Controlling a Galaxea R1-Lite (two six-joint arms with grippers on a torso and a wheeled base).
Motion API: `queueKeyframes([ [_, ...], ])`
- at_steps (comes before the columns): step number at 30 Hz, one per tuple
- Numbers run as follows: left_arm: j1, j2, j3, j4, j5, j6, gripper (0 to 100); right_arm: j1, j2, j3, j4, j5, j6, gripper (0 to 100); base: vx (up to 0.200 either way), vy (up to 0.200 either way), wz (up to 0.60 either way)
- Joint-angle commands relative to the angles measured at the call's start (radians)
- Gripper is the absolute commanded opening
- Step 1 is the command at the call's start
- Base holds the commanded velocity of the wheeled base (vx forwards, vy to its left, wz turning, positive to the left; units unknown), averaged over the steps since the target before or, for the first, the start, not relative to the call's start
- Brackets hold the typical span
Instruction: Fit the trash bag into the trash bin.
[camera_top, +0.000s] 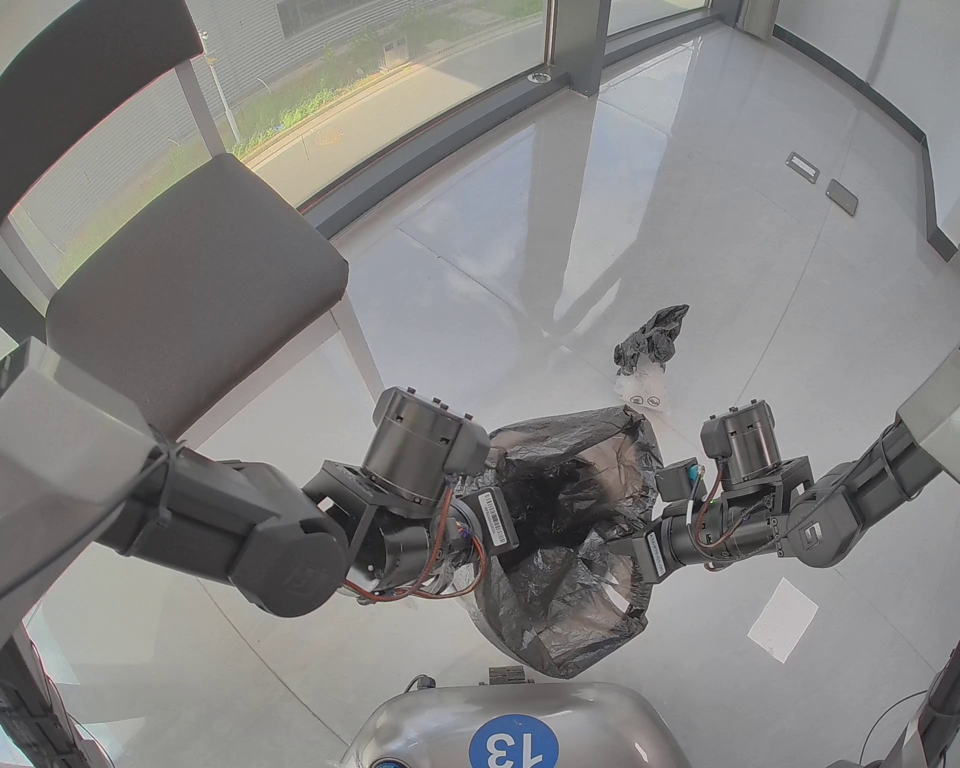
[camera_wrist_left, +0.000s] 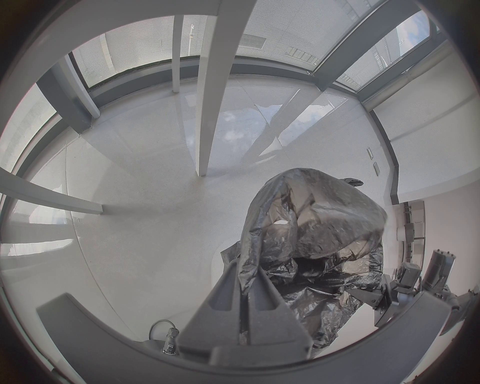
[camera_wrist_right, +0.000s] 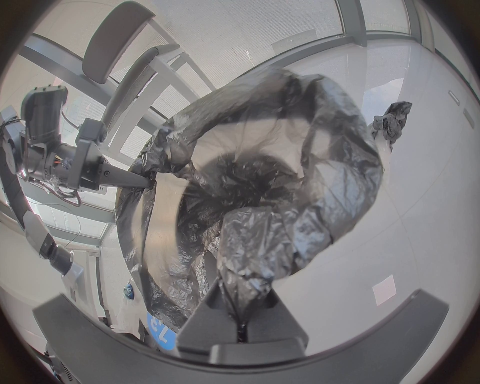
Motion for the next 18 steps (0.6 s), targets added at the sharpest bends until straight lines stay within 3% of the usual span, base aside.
queueKeyframes([
  [1, 0.023, 0.048, -0.004, -0.007, 0.001, 0.006, 0, -0.016, -0.007, 0.007, -0.001, 0.001, -0.004, 0, 0.0, 0.0, 0.0],
  [11, 0.166, 0.034, -0.01, -0.004, 0.014, 0.087, 0, 0.012, 0.108, -0.149, 0.0, 0.001, -0.002, 0, 0.0, 0.0, 0.0],
  [18, 0.201, 0.049, -0.036, -0.007, 0.012, 0.098, 0, 0.006, 0.183, -0.243, 0.032, 0.001, -0.002, 0, 0.0, 0.0, 0.0],
])
